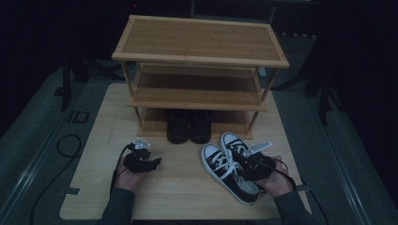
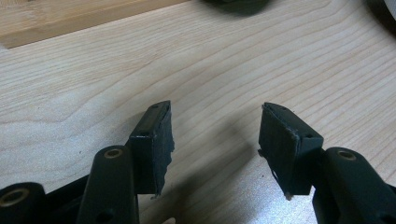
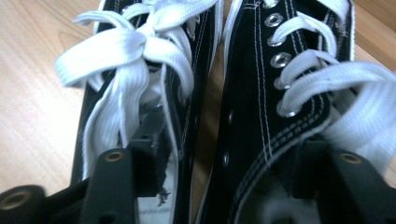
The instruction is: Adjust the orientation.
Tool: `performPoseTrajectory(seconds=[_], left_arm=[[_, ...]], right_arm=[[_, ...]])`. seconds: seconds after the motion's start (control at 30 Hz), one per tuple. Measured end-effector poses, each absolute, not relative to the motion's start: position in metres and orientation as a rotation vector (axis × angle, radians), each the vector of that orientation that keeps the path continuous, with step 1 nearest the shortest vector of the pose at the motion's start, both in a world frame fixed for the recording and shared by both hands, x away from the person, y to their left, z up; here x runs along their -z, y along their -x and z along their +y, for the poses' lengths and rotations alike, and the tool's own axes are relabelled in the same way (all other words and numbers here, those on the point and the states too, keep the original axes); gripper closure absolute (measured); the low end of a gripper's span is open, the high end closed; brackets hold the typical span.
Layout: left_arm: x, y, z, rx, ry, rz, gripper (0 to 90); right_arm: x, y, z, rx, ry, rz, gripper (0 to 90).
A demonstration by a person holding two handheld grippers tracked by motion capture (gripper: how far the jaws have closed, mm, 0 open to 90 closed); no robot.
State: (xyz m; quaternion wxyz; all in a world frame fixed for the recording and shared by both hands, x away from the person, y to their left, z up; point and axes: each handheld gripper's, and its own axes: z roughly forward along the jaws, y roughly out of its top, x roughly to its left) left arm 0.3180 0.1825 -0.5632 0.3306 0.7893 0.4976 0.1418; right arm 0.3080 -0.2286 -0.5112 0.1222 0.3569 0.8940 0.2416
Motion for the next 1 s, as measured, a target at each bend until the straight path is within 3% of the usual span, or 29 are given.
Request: performPoseTrajectory(seconds=[0.23,0.27,0.43,1.0], left_arm=[[0.563,-0.318,0.183,-0.365,-2.062,1.3,45.1],[0.563,-0.318,0.183,-0.364,-2.06,1.299,45.1],[0.563,-0.318,0.183,-0.363,-2.06,1.299,45.1],[0.563,-0.318,0.183,-0.363,-2.059,1.299,45.1]], right_arm=[[0.516,-0.314,-0.225,-0.7,-1.053,2.613,61.4],[0.516,-0.314,-0.226,-0.714,-1.048,2.629,70.2],[0.516,-0.315,-0.231,-0.759,-1.061,2.645,82.0],[0.51,-0.317,-0.236,-0.784,-1.076,2.639,85.0]])
